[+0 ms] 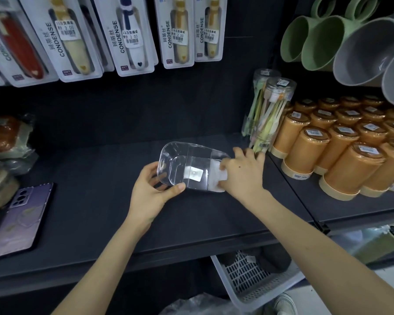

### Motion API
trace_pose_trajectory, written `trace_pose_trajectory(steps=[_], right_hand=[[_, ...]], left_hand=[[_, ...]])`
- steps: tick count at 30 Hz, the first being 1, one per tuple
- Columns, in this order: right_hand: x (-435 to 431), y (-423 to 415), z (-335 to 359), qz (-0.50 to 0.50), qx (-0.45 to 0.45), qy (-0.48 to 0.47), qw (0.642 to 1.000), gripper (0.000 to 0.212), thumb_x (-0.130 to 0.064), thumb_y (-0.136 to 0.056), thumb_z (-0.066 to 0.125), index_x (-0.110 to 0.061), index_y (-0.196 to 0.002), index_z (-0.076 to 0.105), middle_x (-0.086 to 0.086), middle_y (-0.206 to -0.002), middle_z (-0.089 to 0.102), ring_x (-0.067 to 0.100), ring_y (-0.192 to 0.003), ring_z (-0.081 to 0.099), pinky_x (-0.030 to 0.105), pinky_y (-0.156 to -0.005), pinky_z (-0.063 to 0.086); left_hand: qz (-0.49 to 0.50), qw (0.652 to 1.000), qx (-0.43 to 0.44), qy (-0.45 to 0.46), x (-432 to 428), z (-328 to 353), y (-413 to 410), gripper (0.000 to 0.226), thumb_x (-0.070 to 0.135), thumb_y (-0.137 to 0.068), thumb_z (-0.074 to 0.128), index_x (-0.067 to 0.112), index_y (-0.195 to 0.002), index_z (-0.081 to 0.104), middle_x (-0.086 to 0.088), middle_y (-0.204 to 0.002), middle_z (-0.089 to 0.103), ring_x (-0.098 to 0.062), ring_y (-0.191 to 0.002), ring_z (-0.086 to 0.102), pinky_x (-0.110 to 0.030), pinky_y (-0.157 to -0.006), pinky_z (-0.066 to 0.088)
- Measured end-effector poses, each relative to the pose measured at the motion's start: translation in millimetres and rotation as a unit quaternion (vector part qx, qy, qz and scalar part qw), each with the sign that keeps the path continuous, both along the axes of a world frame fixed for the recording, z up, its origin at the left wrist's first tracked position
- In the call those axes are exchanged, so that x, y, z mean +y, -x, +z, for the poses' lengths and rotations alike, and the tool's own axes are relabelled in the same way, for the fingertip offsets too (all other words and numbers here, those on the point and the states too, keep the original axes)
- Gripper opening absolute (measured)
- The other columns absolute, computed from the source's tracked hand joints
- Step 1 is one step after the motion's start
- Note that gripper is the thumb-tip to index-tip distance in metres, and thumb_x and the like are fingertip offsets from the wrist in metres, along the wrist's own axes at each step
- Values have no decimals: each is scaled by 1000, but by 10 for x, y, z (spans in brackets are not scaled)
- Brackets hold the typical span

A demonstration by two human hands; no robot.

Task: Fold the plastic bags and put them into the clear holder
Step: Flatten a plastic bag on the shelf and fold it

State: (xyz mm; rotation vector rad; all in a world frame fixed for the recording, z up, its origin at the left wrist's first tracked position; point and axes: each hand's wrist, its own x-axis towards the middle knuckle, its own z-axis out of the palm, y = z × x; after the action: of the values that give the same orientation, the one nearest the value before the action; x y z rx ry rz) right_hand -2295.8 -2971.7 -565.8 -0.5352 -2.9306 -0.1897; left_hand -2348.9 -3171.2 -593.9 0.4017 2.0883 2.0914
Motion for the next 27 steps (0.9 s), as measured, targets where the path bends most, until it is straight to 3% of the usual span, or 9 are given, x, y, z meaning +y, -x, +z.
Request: trace_pose_trajectory(steps=[6, 9, 17, 21, 27], right_hand=[[62, -24, 81, 23, -22, 39, 999, 47, -55, -80, 64, -39, -123, 58, 3, -145, 37, 27, -131, 32, 45, -106, 18], [92, -32, 118, 17, -3, 105, 994, 43, -56, -82, 61, -43, -123, 58, 2, -152, 32, 25, -139, 26, 48, -111, 14], [-62, 47, -25, 32, 1, 34, 999, 49, -54, -73, 72, -36, -117, 62, 5, -152, 30, 30, -139, 23, 53, -113, 5], [30, -59, 47, 13, 66, 45, 997, 50, -57, -64, 78, -30, -105, 68, 6, -149, 35, 31, -136, 29, 51, -111, 6], [-67, 90, 57, -39, -77, 7, 996, 53, -60, -71, 69, -28, -113, 63, 6, -143, 36, 32, -134, 30, 58, -113, 9]], left_hand=[[-5, 1000, -1, 4, 8, 37, -2, 59, 1, -67, 83, 33, -106, 53, 15, -113, 61, 10, -98, 61, -22, -89, 51], [-5, 1000, -5, 4, 9, 41, 6, 58, 0, -67, 83, 32, -106, 54, 14, -113, 61, 8, -97, 62, -23, -89, 51], [-3, 1000, -3, 8, 27, 57, 26, 57, 1, -67, 83, 31, -106, 54, 14, -111, 61, -1, -101, 62, -21, -87, 52], [-6, 1000, -6, 8, 49, 61, 39, 56, 2, -69, 83, 32, -106, 54, 14, -114, 60, -1, -103, 61, -15, -85, 52], [-9, 1000, -13, 17, 50, 76, 48, 55, 3, -69, 82, 33, -105, 53, 15, -114, 58, -1, -105, 59, -20, -91, 50]])
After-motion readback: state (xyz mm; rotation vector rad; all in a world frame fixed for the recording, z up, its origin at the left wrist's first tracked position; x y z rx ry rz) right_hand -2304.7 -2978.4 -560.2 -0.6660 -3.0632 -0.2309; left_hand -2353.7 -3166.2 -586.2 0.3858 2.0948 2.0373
